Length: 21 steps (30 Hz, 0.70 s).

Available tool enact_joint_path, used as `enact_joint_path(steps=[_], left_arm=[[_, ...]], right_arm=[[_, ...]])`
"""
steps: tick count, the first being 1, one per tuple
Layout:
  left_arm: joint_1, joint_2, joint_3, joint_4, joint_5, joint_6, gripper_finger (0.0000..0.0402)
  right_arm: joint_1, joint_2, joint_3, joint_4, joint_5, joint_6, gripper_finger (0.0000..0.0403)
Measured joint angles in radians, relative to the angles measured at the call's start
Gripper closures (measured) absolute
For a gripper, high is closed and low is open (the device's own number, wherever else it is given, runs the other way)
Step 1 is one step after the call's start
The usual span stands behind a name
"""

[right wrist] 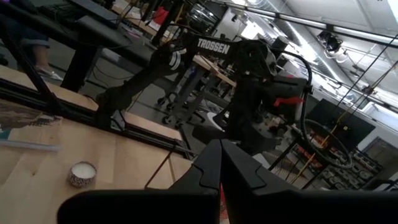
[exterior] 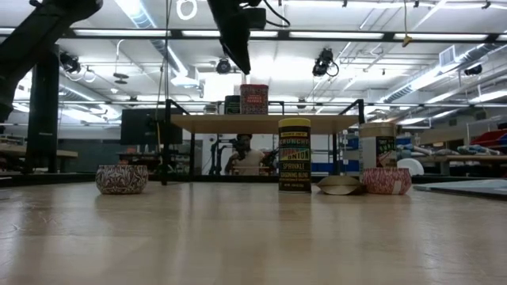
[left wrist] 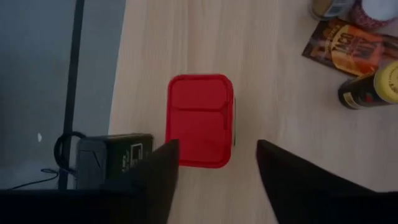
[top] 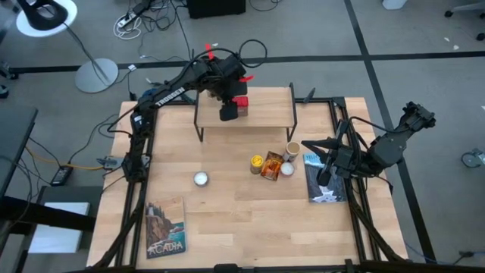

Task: Shelf spices
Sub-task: Put the red seasoning can on the shelf

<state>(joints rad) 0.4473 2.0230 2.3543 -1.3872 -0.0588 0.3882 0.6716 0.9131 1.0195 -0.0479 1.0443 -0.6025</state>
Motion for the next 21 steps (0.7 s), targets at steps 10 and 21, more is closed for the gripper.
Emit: enact_joint_path(steps=[10, 21], left_arm=[[-0.009, -0.017, -0.001, -0.068, -0.018, -0.001, 0.0388], [-0.01, -0.015, -0.027, -0.065, 0.022, -0.016, 0.0399]], right_arm=[[0.0, 0.0, 0.0, -0.006, 0.0, 0.0, 0.0397], [0.0, 0.0, 0.0, -0.007, 0.0, 0.0, 0.0397]])
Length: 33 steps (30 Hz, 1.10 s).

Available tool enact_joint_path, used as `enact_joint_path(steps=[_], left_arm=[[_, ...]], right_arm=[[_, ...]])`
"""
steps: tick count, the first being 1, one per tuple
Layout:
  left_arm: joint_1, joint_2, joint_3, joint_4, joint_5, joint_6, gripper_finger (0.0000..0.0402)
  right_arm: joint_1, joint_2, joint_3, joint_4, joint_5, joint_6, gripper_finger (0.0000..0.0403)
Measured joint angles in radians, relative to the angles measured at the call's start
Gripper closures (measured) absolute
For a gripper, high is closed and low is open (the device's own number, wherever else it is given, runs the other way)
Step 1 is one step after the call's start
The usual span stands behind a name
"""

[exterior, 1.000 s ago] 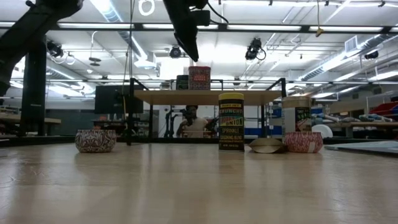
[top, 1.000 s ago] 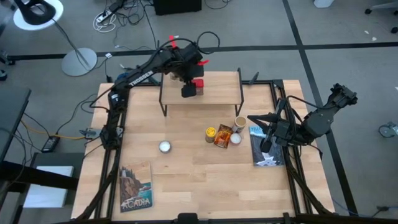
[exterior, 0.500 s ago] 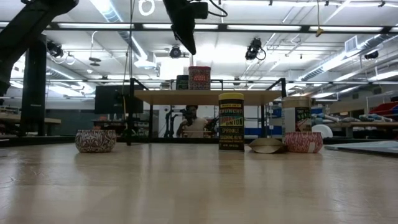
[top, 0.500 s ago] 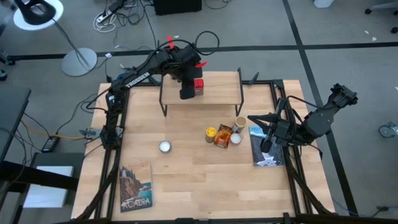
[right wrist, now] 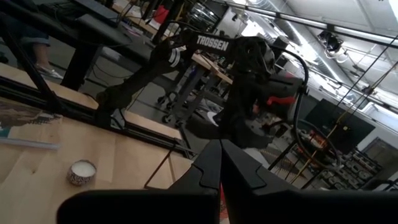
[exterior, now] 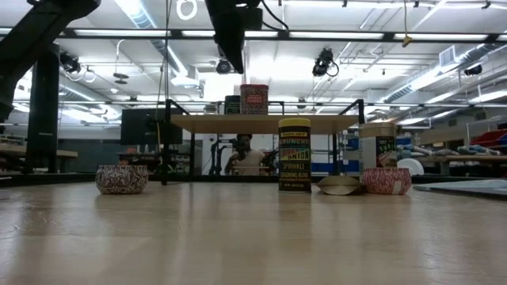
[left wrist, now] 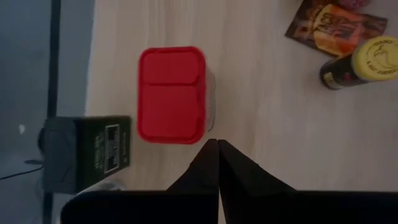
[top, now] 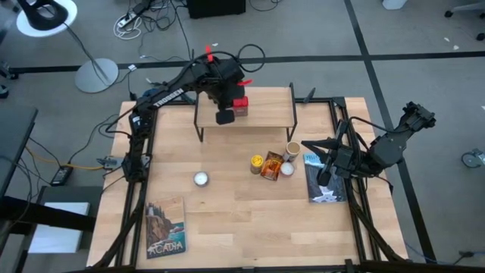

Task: Shelf spices
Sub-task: Put the red seasoning can on the shelf

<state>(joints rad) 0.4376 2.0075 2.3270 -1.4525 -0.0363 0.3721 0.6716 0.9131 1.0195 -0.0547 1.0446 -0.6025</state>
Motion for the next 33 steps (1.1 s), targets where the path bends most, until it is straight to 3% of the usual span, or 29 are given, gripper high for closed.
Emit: enact_joint_path(steps=[10, 33], left_arm=[[-0.001, 0.002, -0.108, 0.047, 0.007, -0.01, 0.0401], [0.0, 0.047, -0.108, 0.164, 0.016, 0.001, 0.0401]], right_arm=[[0.0, 0.0, 0.0, 0.0, 0.0, 0.0, 0.0399], [0.0, 0.0, 0.0, 0.001, 0.0, 0.0, 0.0399]])
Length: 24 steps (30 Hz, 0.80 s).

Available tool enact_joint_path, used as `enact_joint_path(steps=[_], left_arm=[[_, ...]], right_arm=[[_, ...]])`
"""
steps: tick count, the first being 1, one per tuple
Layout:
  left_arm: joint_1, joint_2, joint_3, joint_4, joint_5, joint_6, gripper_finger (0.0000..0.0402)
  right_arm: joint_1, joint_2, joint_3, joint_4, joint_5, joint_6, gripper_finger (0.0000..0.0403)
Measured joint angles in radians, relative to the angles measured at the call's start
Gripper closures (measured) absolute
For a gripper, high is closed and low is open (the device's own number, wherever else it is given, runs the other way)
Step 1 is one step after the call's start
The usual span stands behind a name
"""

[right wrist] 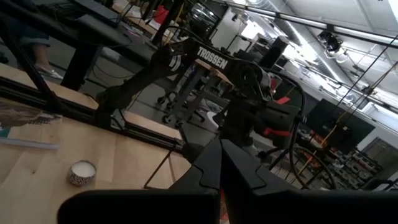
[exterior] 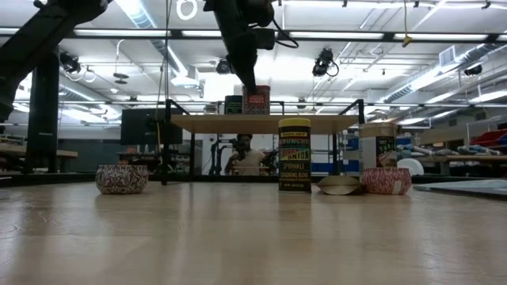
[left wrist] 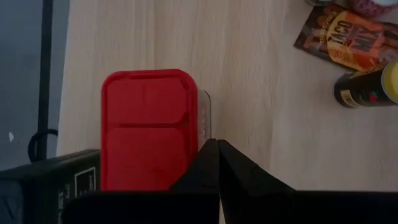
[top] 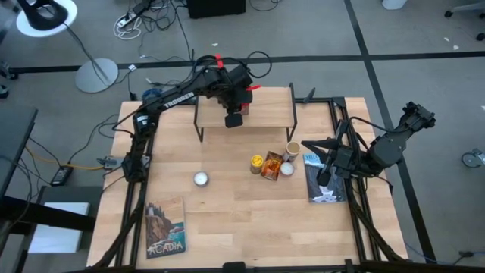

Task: Shelf spices
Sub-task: Put the red seasoning can on the shelf

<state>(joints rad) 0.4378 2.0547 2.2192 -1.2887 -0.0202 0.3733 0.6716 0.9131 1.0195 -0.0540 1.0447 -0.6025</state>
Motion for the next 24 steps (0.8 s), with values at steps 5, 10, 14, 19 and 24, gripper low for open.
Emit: enact_joint_path(steps=[5, 10, 14, 19, 24], left_arm=[[0.001, 0.015, 0.0, 0.024, 0.0, 0.009, 0.0401], [0.001, 0.036, 0.0, 0.044, -0.004, 0.015, 0.0401], [0.009, 0.056, 0.0, 0.05, -0.008, 0.017, 0.0401], [0.02, 0.073, 0.0, 0.07, -0.015, 0.017, 0.0401], [0.027, 0.083, 0.0, 0.084, -0.03, 0.023, 0.0401]], right_arm=[[0.0, 0.0, 0.0, 0.0, 0.0, 0.0, 0.0398], [0.0, 0.0, 0.0, 0.0, 0.0, 0.0, 0.0397], [0.0, 0.0, 0.0, 0.0, 0.0, 0.0, 0.0399], [0.0, 0.0, 0.0, 0.0, 0.0, 0.0, 0.0398], [0.0, 0.0, 0.0, 0.0, 0.0, 0.0, 0.0398]])
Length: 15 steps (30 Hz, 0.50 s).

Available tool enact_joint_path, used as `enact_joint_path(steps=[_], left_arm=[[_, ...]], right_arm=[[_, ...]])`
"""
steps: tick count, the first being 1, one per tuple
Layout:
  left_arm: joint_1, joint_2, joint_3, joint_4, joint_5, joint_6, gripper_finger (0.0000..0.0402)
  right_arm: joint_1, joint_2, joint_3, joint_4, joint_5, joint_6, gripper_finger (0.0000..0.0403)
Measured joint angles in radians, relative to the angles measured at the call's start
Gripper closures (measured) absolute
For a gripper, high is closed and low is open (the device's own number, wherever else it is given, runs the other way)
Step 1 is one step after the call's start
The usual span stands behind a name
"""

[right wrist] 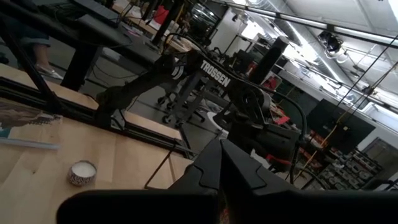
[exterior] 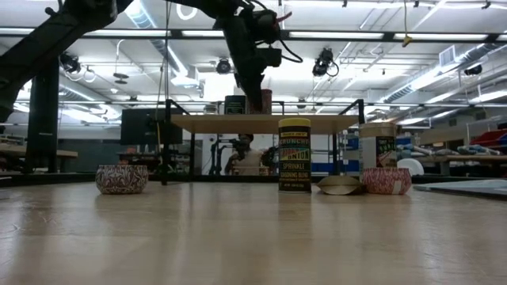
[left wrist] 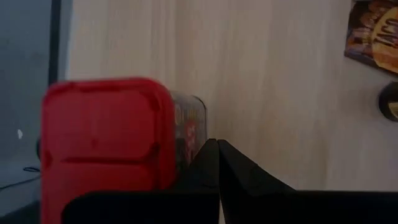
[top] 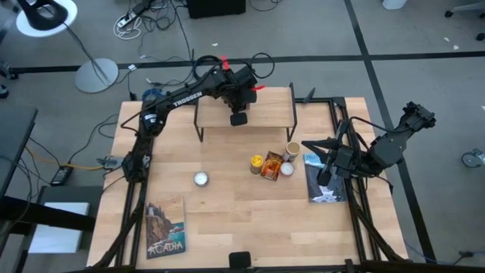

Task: Shelf spices
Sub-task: Put the red seasoning can on the shelf

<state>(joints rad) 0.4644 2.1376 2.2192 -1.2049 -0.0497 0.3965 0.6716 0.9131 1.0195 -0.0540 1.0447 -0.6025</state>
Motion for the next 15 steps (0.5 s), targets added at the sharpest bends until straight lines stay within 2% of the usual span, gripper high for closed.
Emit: enact_joint_path(steps=[15], left_arm=[[-0.004, 0.002, 0.0, 0.056, -0.024, 0.038, 0.0401]], right_arm=[[0.0, 0.0, 0.0, 0.0, 0.0, -0.001, 0.0399]])
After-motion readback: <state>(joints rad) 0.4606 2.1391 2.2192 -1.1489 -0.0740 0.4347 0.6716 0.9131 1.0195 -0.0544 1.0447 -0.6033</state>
